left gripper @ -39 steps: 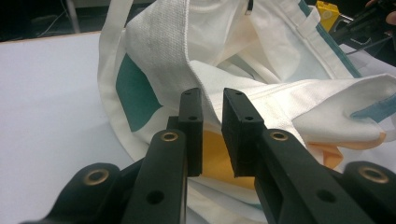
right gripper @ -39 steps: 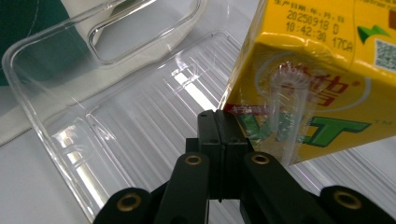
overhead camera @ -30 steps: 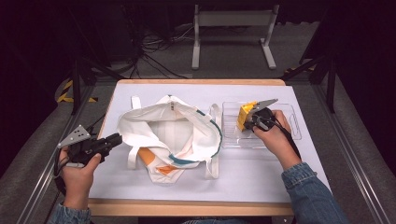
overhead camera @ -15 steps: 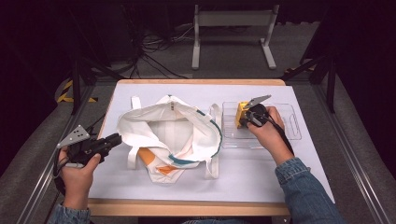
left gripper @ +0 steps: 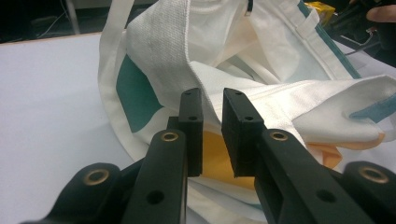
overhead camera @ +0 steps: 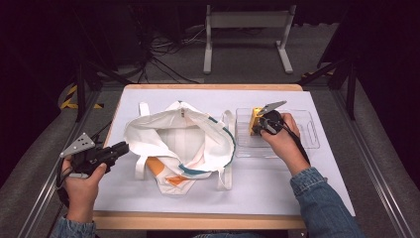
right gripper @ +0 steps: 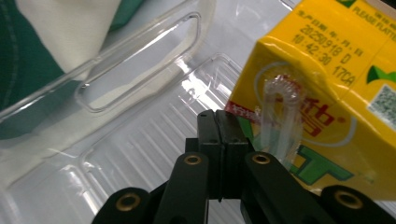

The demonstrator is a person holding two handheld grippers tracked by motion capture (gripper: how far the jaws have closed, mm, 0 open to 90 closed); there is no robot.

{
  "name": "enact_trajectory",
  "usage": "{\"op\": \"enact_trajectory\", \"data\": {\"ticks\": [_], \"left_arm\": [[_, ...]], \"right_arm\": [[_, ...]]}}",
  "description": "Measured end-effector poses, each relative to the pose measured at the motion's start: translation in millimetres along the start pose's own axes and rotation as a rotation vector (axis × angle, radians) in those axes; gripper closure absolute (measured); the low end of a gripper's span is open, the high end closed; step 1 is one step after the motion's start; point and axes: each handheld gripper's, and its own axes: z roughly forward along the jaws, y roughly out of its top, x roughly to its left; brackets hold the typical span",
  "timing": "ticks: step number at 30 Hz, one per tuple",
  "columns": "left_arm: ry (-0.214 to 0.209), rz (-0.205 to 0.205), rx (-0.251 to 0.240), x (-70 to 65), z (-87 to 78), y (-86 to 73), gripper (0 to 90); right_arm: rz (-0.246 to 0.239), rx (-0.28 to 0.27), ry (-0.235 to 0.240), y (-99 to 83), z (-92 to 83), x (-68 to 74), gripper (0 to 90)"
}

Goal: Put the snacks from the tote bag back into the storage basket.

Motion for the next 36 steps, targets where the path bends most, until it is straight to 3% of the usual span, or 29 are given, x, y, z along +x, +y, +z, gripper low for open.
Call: {"op": "enact_trajectory", "data": {"ticks": [6, 11, 12, 14, 15, 20, 23, 28, 36], "left_arm": [[0.003, 0.017, -0.001, -2.5, -0.6, 3.0, 78.2], [0.005, 0.022, -0.006, -4.7, -5.7, 3.6, 77.8], [0.005, 0.024, -0.006, -5.2, -7.0, 3.7, 77.4], [0.006, 0.028, -0.003, -6.7, -8.8, 2.8, 77.0], [0.011, 0.030, 0.003, -7.9, -10.1, 1.4, 76.6], [0.016, 0.024, 0.009, -8.3, -15.3, -2.5, 75.2], [0.012, 0.027, 0.017, -7.8, -19.3, -4.5, 73.3], [0.003, 0.031, 0.032, -8.3, -23.0, -8.9, 69.7], [0.013, 0.041, 0.019, -8.7, -26.4, -21.0, 62.6]], "right_arm": [[-0.046, -0.081, 0.042, -2.2, -28.7, 8.8, 77.9], [-0.034, -0.163, 0.088, -12.8, -58.9, 5.3, 60.7], [-0.031, -0.195, 0.100, -18.9, -71.5, 3.8, 53.0], [-0.027, -0.208, 0.104, -21.3, -76.2, 3.2, 48.7], [-0.017, -0.251, 0.098, -29.3, -90.0, 1.5, 39.1], [0.001, -0.313, 0.079, -46.2, -112.1, -2.3, 28.3], [0.005, -0.343, 0.085, -59.9, -125.6, -4.6, 22.5], [-0.015, -0.397, 0.048, -85.2, -146.8, -6.6, 17.4], [0.022, -0.529, 0.028, -129.6, -165.1, -9.1, 12.5]]}}
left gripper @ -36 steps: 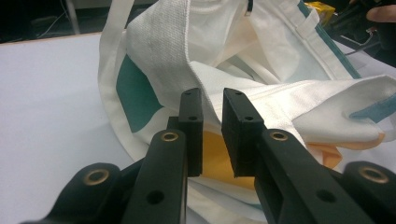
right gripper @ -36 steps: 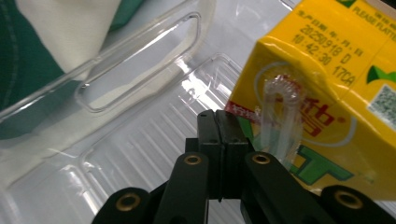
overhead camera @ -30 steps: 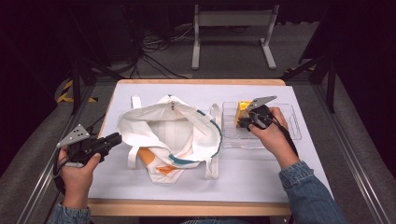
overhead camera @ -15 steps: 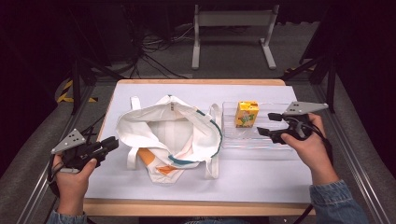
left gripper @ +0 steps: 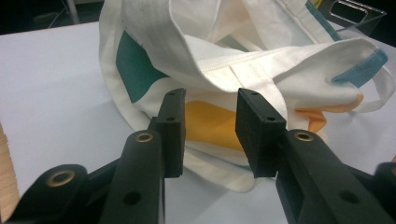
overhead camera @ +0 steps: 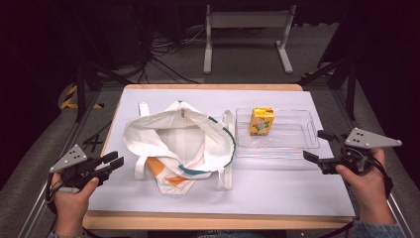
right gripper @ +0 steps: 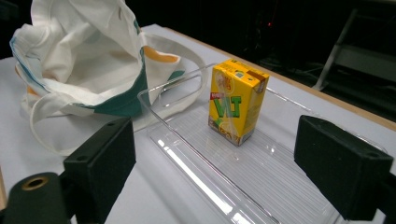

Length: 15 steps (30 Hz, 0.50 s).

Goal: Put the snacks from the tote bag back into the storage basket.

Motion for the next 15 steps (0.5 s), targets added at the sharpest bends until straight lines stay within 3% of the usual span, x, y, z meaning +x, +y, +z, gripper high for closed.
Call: {"op": "enact_trajectory", "data": {"ticks": [4, 9, 12, 14, 15], "left_arm": [[0.033, 0.037, -0.024, -0.5, -0.1, -5.0, 58.2], [0.038, 0.057, -0.038, 0.8, 3.3, -10.3, 52.1], [0.059, 0.070, -0.068, 2.3, 3.9, -12.5, 42.8], [0.055, 0.069, -0.075, 2.5, 4.7, -15.2, 38.5], [0.054, 0.070, -0.073, 3.0, 4.8, -16.6, 38.2]], "right_arm": [[0.036, -0.085, -0.036, -16.2, -11.2, -1.4, 11.6], [0.066, -0.093, -0.101, -36.3, -20.5, -3.7, 10.2], [0.095, -0.078, -0.119, -49.5, -23.7, -4.7, 6.9], [0.069, -0.061, -0.073, -57.9, -25.9, -4.7, 2.9], [0.061, -0.083, -0.057, -61.0, -26.7, -4.2, 3.0]]}}
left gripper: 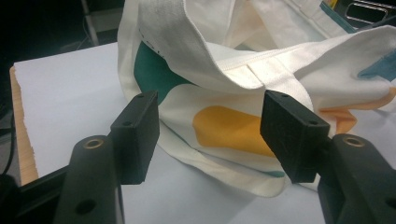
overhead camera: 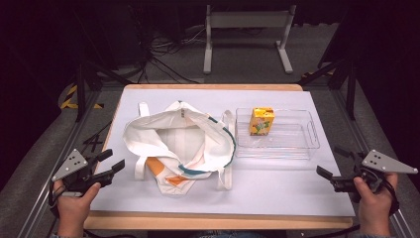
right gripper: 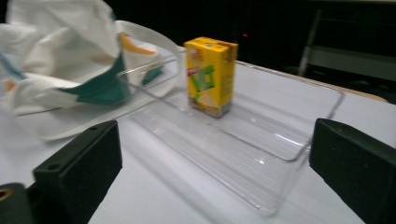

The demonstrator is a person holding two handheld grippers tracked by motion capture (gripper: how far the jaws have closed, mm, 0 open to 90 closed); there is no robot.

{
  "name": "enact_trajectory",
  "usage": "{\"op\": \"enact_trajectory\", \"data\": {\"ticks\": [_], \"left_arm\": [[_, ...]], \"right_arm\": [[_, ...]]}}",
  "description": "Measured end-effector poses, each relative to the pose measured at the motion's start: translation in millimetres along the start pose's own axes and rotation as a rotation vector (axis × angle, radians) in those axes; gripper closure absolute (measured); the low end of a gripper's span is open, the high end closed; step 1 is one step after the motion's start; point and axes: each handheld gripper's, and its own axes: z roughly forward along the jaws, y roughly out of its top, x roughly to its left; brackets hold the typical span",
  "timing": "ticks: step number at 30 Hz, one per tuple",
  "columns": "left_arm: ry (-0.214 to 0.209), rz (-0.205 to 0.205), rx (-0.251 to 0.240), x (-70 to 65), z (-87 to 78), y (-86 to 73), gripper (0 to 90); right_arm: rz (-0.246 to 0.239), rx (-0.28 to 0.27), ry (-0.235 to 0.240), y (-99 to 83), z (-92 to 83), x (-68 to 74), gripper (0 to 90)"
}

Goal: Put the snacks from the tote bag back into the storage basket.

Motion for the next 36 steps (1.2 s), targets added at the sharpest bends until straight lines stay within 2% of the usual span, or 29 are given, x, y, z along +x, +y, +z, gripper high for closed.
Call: {"op": "enact_trajectory", "data": {"ticks": [1, 3, 5, 8, 10, 13, 16, 19, 22, 31, 36], "left_arm": [[0.002, -0.004, -0.003, 0.0, 0.0, -1.6, 37.6], [-0.004, -0.017, -0.013, 0.0, -0.8, -5.1, 36.1], [-0.013, -0.026, -0.026, 0.6, -1.8, -7.5, 34.7], [-0.031, -0.042, -0.046, 2.6, -3.7, -11.9, 34.5], [-0.020, -0.041, -0.044, 2.7, -3.8, -13.8, 33.5], [-0.026, -0.046, -0.051, 2.6, -3.0, -14.8, 32.3], [-0.029, -0.032, -0.049, 2.1, -2.3, -14.7, 31.9], [-0.036, -0.020, -0.068, 2.9, 1.2, -16.6, 30.1], [-0.012, -0.001, -0.031, 6.0, 6.1, -21.0, 29.9], [-0.009, -0.009, -0.023, 7.4, 7.8, -23.3, 29.1], [-0.030, -0.030, -0.042, 7.7, 6.9, -23.2, 27.6]], "right_arm": [[0.001, -0.006, -0.012, -1.7, 0.4, 0.6, 3.1], [0.017, 0.025, -0.051, -3.6, 3.1, 0.7, 3.1], [0.046, 0.040, -0.065, -6.5, 6.8, 0.1, 3.1], [0.052, 0.068, -0.061, -11.4, 13.3, 0.6, 3.0], [0.052, 0.083, -0.060, -15.0, 19.0, 1.8, 3.0], [0.040, 0.083, -0.067, -17.4, 24.5, 3.4, 3.0], [0.040, 0.089, -0.088, -21.1, 27.5, 3.4, 3.0], [0.059, 0.104, -0.096, -26.6, 30.2, 2.6, 3.0], [0.043, 0.135, -0.113, -29.5, 33.9, 3.6, 3.0], [0.065, 0.130, -0.109, -31.3, 35.2, 3.6, 3.0], [0.068, 0.117, -0.113, -30.9, 33.8, 3.4, 3.0]]}}
